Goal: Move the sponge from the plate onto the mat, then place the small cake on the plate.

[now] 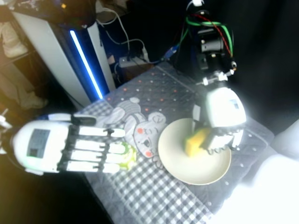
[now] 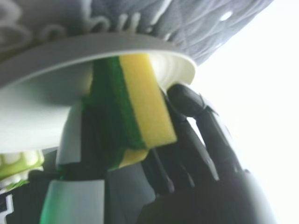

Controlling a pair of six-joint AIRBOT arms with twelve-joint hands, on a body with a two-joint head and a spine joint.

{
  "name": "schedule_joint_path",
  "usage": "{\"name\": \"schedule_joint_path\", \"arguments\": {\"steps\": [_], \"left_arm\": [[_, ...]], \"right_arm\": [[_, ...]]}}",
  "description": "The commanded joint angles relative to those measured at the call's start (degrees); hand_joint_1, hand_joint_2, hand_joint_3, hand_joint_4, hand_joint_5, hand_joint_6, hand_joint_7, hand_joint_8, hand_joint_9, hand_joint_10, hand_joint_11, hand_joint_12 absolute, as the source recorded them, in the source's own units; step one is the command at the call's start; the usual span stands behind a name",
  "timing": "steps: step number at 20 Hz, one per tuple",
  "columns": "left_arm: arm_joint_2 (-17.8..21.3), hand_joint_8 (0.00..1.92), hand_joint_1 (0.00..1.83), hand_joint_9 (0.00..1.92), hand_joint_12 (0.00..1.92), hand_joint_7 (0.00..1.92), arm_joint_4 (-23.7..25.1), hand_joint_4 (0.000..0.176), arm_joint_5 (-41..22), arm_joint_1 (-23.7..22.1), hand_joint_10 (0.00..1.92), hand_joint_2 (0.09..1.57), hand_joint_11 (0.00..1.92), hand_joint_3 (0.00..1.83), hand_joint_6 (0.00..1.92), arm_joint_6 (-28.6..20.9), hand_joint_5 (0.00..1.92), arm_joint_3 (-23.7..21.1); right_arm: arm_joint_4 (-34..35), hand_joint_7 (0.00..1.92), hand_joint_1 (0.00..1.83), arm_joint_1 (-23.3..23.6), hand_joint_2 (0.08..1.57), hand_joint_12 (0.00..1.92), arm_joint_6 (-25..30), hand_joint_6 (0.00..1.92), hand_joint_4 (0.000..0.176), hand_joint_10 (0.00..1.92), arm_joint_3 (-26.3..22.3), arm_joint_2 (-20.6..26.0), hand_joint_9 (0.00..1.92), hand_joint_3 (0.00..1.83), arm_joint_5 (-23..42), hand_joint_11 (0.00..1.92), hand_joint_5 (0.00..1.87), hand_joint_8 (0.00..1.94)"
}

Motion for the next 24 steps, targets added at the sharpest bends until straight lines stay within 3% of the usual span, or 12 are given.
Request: {"name": "schedule_joint_path", "arguments": {"steps": [1, 2, 4, 5, 9, 11, 13, 15, 18, 21, 22, 24], "left_arm": [[0.2, 1.13, 1.27, 1.12, 1.09, 1.01, -0.3, 0.000, -5.0, -0.7, 0.57, 1.08, 0.91, 0.00, 0.51, 0.4, 1.14, -0.4], [1.1, 1.07, 1.28, 1.18, 0.99, 1.05, -0.3, 0.000, -6.3, -0.8, 0.42, 1.07, 0.93, 0.00, 0.42, 0.5, 1.19, -1.8], [3.9, 1.07, 1.20, 0.99, 1.67, 0.94, -0.3, 0.000, -9.2, -1.7, 1.43, 1.08, 0.97, 0.00, 0.82, 2.4, 1.06, -6.0], [5.6, 1.06, 1.25, 0.99, 1.68, 0.96, -0.3, 0.000, -11.0, -2.1, 1.47, 1.11, 0.98, 0.00, 0.93, 3.7, 0.99, -8.8], [16.4, 1.17, 1.29, 1.19, 1.30, 1.03, 5.1, 0.000, -21.2, -1.1, 0.92, 1.07, 1.05, 0.00, 0.08, 3.9, 1.30, -23.4], [21.9, 1.22, 1.23, 1.18, 1.52, 1.10, 8.6, 0.000, -26.2, 1.4, 1.42, 0.97, 1.17, 0.00, 0.10, -0.4, 1.44, -29.2], [25.8, 0.71, 1.30, 1.22, 1.15, 1.27, 13.0, 0.000, -30.2, 4.7, 0.56, 1.01, 0.95, 0.00, 0.25, -8.3, 1.28, -32.3], [28.8, 0.75, 1.30, 1.31, 1.27, 1.25, 16.6, 0.000, -33.5, 8.6, 0.53, 1.02, 1.00, 0.00, 0.26, -16.7, 1.27, -34.0], [31.6, 1.24, 1.23, 1.23, 1.51, 1.08, 18.9, 0.000, -35.6, 13.8, 1.37, 0.98, 1.27, 0.00, 0.22, -24.7, 1.39, -35.8], [32.1, 1.43, 1.22, 1.10, 1.75, 0.99, 18.9, 0.000, -35.3, 16.4, 1.68, 0.99, 1.17, 0.00, 0.31, -25.3, 1.35, -36.9], [32.1, 0.99, 1.28, 1.08, 1.24, 1.13, 19.1, 0.000, -35.0, 16.7, 0.97, 1.02, 1.01, 0.00, 0.30, -25.3, 1.29, -37.1], [32.4, 0.33, 1.23, 1.15, 0.98, 1.15, 18.9, 0.000, -34.4, 18.2, 0.46, 0.98, 0.96, 0.00, 0.28, -25.3, 1.35, -37.5]], "right_arm": [[2.1, 0.35, 0.62, 0.6, 1.08, 0.07, 0.5, 0.01, 0.120, 0.01, 0.3, 0.0, 0.34, 0.00, 6.7, 0.37, 0.52, 0.01], [2.1, 0.36, 0.60, 0.6, 1.08, 0.08, 0.7, 0.01, 0.124, 0.01, 0.3, 0.0, 0.35, 0.00, 6.7, 0.38, 0.52, 0.01], [2.1, 0.34, 0.59, 0.6, 1.09, 0.07, 1.0, 0.00, 0.133, 0.00, 0.2, -0.1, 0.33, 0.01, 6.7, 0.37, 0.51, 0.00], [2.1, 0.35, 0.60, 0.6, 1.09, 0.07, 1.1, 0.01, 0.119, 0.00, 0.1, -0.1, 0.34, 0.01, 6.7, 0.37, 0.51, 0.00], [2.2, 0.37, 0.59, 0.6, 1.12, 0.06, 1.3, 0.01, 0.087, 0.01, 0.0, 0.2, 0.35, 0.01, 6.7, 0.38, 0.53, 0.01], [2.3, 0.34, 0.56, 0.6, 1.13, 0.05, 1.3, 0.00, 0.119, 0.00, -0.3, 0.3, 0.32, 0.01, 6.8, 0.35, 0.51, 0.00], [2.4, 0.34, 0.61, 0.6, 1.13, 0.04, 1.3, 0.00, 0.120, 0.00, -0.6, 0.3, 0.31, 0.01, 6.8, 0.34, 0.51, 0.00], [2.7, 0.34, 0.61, 0.6, 1.14, 0.04, 1.3, 0.00, 0.119, 0.00, -0.8, 0.4, 0.32, 0.01, 6.8, 0.34, 0.51, 0.00], [2.9, 0.33, 0.58, 0.6, 1.14, 0.04, 1.3, 0.00, 0.117, 0.00, -0.8, 0.5, 0.31, 0.00, 6.8, 0.34, 0.50, 0.00], [3.1, 0.31, 0.63, 0.6, 1.14, 0.02, 1.3, 0.00, 0.111, 0.00, -0.7, 0.5, 0.30, 0.00, 6.8, 0.32, 0.49, 0.00], [3.1, 0.31, 0.64, 0.6, 1.14, 0.02, 1.3, 0.00, 0.105, 0.00, -0.6, 0.4, 0.29, 0.00, 6.8, 0.32, 0.49, 0.00], [3.1, 0.31, 0.63, 0.6, 1.14, 0.02, 1.3, 0.00, 0.105, 0.00, -0.2, 0.2, 0.29, 0.00, 6.8, 0.31, 0.50, 0.00]]}}
